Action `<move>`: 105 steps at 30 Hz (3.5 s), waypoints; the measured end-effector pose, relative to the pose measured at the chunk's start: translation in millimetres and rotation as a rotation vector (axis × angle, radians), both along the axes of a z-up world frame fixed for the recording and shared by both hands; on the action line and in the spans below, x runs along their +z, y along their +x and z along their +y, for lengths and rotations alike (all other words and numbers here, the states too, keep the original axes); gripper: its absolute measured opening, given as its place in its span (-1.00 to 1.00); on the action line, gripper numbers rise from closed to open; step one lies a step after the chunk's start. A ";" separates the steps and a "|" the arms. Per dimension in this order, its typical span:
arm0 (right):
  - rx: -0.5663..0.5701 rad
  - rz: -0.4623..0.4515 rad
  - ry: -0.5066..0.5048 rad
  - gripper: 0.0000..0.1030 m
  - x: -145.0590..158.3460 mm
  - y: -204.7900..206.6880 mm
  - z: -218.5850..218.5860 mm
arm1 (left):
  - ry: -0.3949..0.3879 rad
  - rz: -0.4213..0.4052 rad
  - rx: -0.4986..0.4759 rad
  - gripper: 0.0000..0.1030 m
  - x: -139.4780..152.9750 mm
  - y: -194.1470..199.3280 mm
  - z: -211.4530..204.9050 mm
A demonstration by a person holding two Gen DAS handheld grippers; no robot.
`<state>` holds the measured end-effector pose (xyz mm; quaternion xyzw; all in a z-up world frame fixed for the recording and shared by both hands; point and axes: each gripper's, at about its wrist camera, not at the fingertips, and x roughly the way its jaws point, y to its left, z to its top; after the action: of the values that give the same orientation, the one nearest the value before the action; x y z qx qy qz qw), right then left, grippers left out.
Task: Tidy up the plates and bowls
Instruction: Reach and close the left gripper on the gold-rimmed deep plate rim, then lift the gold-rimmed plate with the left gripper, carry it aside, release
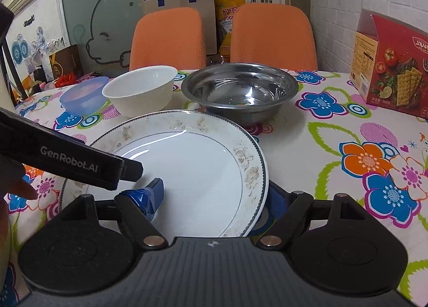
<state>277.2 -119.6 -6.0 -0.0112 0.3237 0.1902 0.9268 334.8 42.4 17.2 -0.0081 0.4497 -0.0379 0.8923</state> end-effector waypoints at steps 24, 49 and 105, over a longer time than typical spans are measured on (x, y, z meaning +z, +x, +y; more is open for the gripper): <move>-0.035 -0.068 0.081 0.24 27.8 -38.3 7.6 | -0.013 -0.080 0.020 -0.11 30.9 -36.6 1.7; 0.011 0.005 0.067 0.19 10.1 -35.3 22.4 | -0.048 -0.099 -0.040 -0.56 41.8 -60.5 45.7; -0.002 0.011 0.048 0.26 2.4 -50.4 21.3 | -0.083 -0.017 -0.099 -0.16 2.8 -47.1 28.8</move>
<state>226.9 -98.3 -3.7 0.0125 0.3239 0.1971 0.9252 287.7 71.2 19.9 -0.0227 0.4398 -0.1007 0.8921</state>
